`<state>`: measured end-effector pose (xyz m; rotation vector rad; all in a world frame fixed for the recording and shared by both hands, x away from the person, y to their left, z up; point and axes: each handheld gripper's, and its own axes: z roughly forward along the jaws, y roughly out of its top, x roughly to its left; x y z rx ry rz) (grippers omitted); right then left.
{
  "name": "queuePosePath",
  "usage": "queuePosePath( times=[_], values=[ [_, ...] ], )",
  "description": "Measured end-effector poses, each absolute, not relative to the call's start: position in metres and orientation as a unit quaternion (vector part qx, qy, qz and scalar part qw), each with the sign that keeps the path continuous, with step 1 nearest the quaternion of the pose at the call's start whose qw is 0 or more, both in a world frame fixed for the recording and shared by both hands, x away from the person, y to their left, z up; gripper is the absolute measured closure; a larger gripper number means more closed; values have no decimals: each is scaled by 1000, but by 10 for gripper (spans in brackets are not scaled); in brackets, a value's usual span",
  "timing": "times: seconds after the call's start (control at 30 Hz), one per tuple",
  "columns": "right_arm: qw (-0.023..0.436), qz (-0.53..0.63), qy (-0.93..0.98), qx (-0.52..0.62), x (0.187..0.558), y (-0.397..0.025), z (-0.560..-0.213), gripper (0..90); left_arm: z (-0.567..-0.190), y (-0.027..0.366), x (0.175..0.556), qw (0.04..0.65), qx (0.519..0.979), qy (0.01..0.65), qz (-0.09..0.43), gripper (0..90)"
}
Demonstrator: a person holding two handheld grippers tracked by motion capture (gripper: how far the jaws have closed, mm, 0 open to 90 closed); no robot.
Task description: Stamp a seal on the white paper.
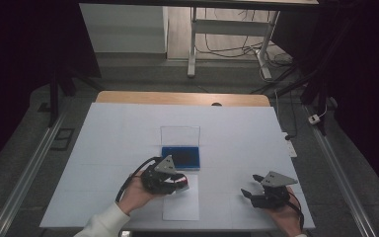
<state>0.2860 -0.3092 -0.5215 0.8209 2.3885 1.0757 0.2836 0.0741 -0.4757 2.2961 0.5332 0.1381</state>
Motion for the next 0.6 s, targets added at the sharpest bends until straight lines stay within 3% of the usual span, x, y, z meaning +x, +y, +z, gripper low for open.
queuePosePath(
  times=[0.6],
  values=[
    [196, 382, 853, 295, 286, -309, -522, 294, -487, 70, 285, 361, 908, 205, 47, 705]
  ],
)
